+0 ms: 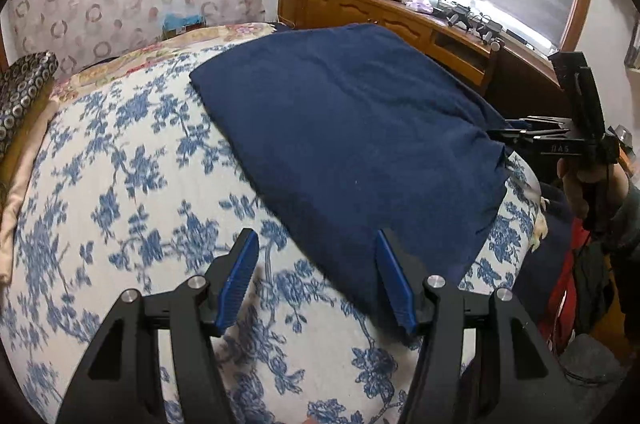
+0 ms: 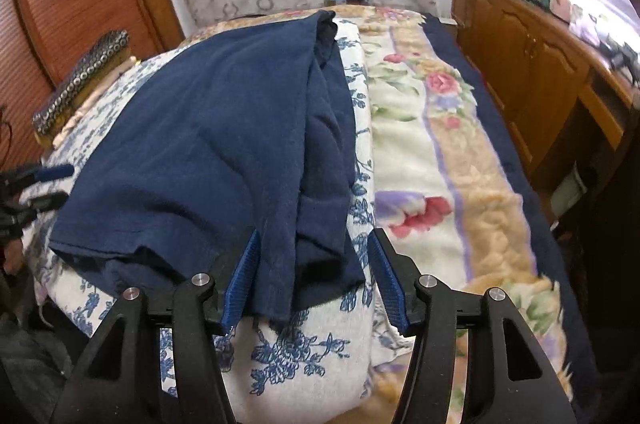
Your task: Fold small clothes
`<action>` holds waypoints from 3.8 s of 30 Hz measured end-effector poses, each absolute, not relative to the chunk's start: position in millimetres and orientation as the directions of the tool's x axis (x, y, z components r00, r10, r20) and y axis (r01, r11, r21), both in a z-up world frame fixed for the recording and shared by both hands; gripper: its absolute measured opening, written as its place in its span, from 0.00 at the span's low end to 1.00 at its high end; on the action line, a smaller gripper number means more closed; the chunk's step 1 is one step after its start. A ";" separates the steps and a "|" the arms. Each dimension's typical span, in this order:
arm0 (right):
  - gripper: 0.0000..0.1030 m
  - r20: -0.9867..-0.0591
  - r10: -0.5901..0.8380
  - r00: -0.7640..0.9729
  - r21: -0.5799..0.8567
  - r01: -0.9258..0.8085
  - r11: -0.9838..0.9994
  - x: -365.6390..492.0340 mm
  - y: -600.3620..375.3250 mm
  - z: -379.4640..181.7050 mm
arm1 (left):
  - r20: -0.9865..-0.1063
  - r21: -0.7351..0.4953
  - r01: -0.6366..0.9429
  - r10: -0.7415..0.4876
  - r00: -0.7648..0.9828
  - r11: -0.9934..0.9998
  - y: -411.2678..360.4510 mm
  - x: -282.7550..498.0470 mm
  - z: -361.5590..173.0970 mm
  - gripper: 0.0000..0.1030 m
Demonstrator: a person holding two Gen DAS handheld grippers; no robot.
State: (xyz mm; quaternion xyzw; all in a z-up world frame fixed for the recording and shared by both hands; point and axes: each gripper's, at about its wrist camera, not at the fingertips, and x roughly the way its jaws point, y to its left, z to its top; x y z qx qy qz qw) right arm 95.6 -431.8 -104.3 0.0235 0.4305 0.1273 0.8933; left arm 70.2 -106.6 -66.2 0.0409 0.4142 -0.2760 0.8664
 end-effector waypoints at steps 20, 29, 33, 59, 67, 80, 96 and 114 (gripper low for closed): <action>0.55 -0.745 0.237 0.623 0.144 -0.196 0.970 87.8 -429.8 -105.1 | -0.739 -0.217 0.521 -0.487 0.465 0.826 -120.5 47.0 -76.0 0.58; 0.55 -0.733 0.226 0.641 0.128 -0.195 0.972 82.0 -429.6 -100.9 | -0.736 -0.205 0.562 -0.505 0.451 0.801 -126.5 32.8 -76.6 0.30; 0.55 -0.708 0.217 0.672 0.099 -0.210 0.973 73.4 -426.9 -89.7 | -0.738 -0.174 0.577 -0.494 0.460 0.798 -131.3 31.3 -73.8 0.08; 0.79 -0.693 0.323 0.644 -0.026 -0.471 0.882 53.5 -340.0 -80.8 | -0.571 -0.197 0.611 -0.597 0.564 0.766 -155.1 115.6 20.8 0.01; 0.78 -0.736 0.236 0.635 -0.078 -0.426 0.902 75.3 -363.0 -101.6 | -0.553 -0.221 0.591 -0.599 0.579 0.776 -139.3 119.8 22.9 0.01; 0.12 -0.657 0.248 0.712 -0.173 -0.463 0.870 154.0 -366.9 -44.7 | -0.551 -0.203 0.532 -0.545 0.632 0.822 -118.0 164.9 28.8 0.06; 0.12 -0.675 0.292 0.678 -0.197 -0.547 0.813 277.5 -327.8 -60.7 | -0.601 -0.125 0.495 -0.463 0.652 0.860 -95.0 223.7 5.4 0.56; 0.51 -0.642 0.173 0.747 -0.070 -0.281 0.957 340.1 -383.5 -22.1 | -0.732 -0.147 0.433 -0.392 0.557 0.889 -102.9 295.0 -57.3 0.57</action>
